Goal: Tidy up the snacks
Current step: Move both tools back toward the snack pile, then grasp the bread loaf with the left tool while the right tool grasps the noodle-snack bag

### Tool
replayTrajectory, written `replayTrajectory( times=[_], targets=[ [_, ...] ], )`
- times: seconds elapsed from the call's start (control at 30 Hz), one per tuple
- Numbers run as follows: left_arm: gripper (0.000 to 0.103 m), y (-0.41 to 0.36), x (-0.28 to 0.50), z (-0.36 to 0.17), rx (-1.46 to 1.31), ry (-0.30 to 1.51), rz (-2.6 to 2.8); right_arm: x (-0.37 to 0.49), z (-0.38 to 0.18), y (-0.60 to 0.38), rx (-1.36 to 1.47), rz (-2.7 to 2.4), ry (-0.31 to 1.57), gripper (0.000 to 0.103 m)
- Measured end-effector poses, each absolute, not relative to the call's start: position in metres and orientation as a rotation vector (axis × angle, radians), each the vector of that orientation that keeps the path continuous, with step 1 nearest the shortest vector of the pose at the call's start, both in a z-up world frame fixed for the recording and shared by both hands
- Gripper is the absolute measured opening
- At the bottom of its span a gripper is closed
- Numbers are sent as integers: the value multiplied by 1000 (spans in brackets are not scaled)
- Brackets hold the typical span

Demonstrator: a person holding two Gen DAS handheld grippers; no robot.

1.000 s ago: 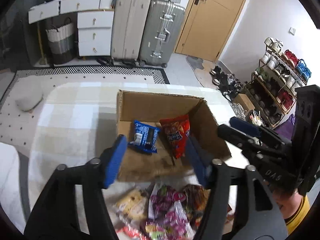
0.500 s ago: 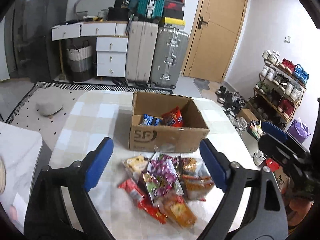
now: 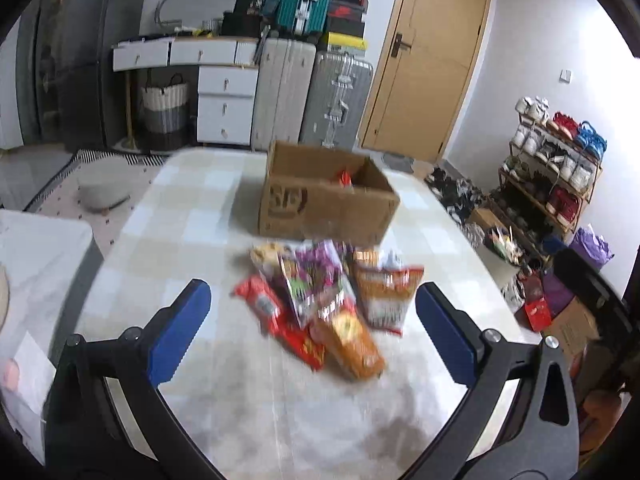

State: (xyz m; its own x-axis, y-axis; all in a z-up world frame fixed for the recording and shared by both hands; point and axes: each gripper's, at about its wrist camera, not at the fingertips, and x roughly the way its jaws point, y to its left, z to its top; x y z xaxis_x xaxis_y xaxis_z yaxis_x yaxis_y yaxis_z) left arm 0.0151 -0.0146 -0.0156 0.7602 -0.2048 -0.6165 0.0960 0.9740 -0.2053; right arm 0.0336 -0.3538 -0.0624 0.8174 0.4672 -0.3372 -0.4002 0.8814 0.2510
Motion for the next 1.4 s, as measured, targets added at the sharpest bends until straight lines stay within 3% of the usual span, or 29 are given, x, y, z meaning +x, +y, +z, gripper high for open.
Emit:
replayTrajectory(
  times=[0.4, 1.03, 1.23, 1.4],
  targets=[
    [102, -41, 42, -78, -159, 839, -172, 19, -104, -372, 183, 410, 444, 100],
    [100, -83, 128, -161, -160, 1015, -156, 63, -166, -391, 259, 420, 570, 101],
    [85, -75, 131, -170, -211, 1004, -200, 74, -177, -392, 276, 419, 593, 101],
    [51, -69, 132, -171, -237, 985, -269, 78, -184, -391, 278, 416, 619, 101]
  ],
)
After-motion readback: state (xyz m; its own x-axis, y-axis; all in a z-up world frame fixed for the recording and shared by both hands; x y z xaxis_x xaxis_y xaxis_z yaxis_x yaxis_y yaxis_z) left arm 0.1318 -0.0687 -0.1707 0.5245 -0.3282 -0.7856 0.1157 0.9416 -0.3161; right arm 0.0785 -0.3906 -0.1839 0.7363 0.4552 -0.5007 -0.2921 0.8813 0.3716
